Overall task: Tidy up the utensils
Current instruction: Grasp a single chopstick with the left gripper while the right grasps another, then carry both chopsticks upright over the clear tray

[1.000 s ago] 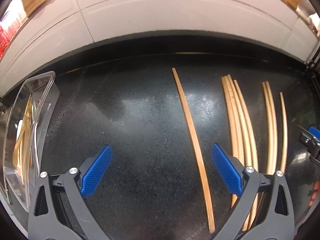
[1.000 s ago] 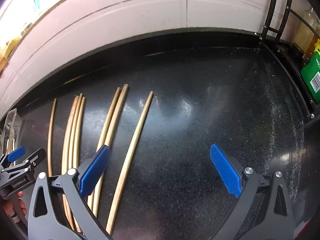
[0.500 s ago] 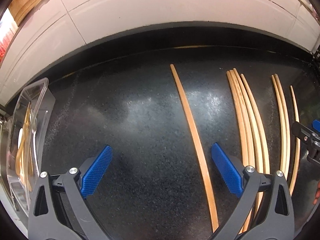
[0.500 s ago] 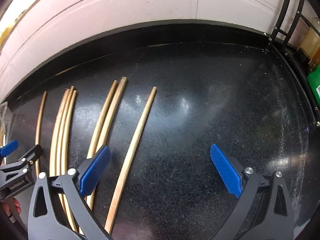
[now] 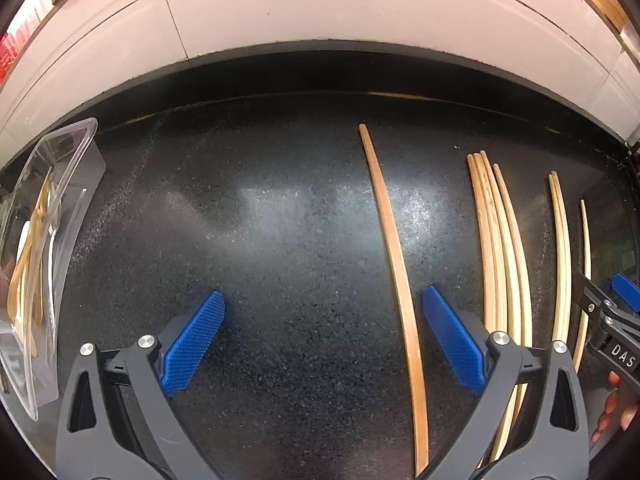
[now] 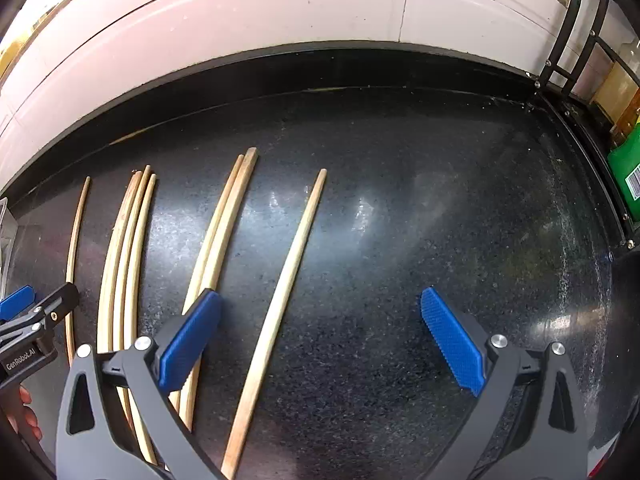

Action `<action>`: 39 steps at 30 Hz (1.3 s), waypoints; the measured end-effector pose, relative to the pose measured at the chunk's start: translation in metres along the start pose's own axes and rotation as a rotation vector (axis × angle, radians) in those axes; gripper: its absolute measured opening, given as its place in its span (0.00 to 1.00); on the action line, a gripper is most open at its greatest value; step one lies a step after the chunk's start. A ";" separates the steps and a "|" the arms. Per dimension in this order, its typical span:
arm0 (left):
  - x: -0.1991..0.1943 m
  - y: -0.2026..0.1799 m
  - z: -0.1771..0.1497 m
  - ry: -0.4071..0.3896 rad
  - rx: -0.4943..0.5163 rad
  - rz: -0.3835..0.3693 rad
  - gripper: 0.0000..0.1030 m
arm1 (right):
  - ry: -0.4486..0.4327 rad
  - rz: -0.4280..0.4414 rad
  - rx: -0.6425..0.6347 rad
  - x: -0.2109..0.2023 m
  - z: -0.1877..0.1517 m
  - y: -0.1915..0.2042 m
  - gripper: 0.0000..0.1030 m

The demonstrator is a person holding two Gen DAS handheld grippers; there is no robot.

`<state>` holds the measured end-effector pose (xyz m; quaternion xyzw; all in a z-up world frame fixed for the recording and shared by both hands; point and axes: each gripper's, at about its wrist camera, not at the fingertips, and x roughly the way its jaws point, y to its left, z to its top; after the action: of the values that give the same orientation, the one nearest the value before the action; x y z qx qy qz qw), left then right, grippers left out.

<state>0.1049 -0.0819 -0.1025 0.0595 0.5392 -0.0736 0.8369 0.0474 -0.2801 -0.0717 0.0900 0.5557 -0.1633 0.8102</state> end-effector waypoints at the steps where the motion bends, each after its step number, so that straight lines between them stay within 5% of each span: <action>1: 0.000 0.001 0.000 -0.003 0.001 -0.002 0.94 | 0.001 0.003 -0.007 0.000 0.000 0.001 0.95; 3: -0.002 -0.001 -0.002 -0.014 0.019 -0.008 0.90 | 0.002 0.010 -0.024 -0.003 -0.002 0.006 0.90; 4: -0.005 -0.005 -0.005 -0.029 0.038 -0.015 0.80 | -0.007 0.013 -0.028 -0.004 -0.002 0.008 0.86; 5: -0.008 -0.009 -0.006 -0.046 0.061 -0.021 0.71 | -0.024 0.015 -0.035 -0.008 -0.002 0.011 0.70; 6: -0.011 -0.014 -0.006 -0.064 0.093 -0.031 0.52 | -0.036 0.014 -0.038 -0.012 -0.004 0.013 0.52; 7: -0.013 -0.016 -0.009 -0.066 0.104 -0.032 0.41 | -0.038 0.017 -0.038 -0.014 -0.002 0.014 0.44; 9: -0.014 -0.024 -0.008 -0.067 0.118 -0.035 0.35 | -0.027 0.032 -0.061 -0.016 0.001 0.022 0.26; 12: -0.015 -0.025 -0.012 -0.085 0.126 -0.050 0.30 | -0.020 0.057 -0.063 -0.017 0.001 0.027 0.22; 15: -0.016 -0.023 -0.015 -0.100 0.133 -0.069 0.08 | -0.015 0.136 -0.034 -0.017 0.000 0.018 0.09; 25: -0.018 -0.008 -0.006 -0.070 0.111 -0.199 0.05 | 0.017 0.252 0.024 -0.016 0.002 0.009 0.07; 39: -0.075 0.028 0.013 -0.165 0.071 -0.244 0.05 | -0.108 0.290 0.015 -0.070 0.025 0.006 0.07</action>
<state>0.0909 -0.0526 -0.0283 0.0168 0.4688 -0.1986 0.8605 0.0482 -0.2713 0.0020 0.1663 0.4913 -0.0534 0.8533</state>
